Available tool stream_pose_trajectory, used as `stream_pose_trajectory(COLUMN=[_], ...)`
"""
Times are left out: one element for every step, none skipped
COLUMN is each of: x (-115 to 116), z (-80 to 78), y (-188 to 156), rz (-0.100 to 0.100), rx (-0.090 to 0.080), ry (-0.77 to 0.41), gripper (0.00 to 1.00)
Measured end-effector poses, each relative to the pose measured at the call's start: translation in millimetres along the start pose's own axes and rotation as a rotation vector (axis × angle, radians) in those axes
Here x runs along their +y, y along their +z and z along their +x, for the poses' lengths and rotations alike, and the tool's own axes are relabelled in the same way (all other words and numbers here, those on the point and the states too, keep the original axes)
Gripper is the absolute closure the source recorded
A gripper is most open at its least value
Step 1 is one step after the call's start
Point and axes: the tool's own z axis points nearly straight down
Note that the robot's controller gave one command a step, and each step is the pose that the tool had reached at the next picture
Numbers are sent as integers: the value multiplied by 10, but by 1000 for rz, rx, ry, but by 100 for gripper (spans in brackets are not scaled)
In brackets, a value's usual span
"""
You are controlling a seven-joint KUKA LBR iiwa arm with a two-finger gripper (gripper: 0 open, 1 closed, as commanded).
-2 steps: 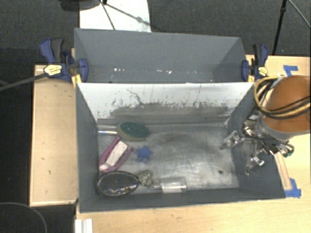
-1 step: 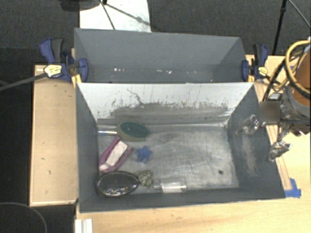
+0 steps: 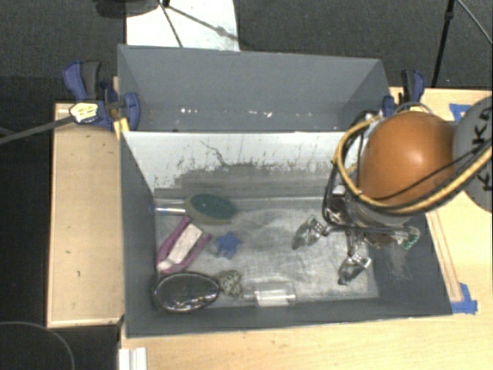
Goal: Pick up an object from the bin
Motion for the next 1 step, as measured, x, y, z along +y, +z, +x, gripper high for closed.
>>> stream_pose_trajectory(x=[394], z=[-382], y=[438], rz=[4], rx=[0], ry=[-146], gripper=[0])
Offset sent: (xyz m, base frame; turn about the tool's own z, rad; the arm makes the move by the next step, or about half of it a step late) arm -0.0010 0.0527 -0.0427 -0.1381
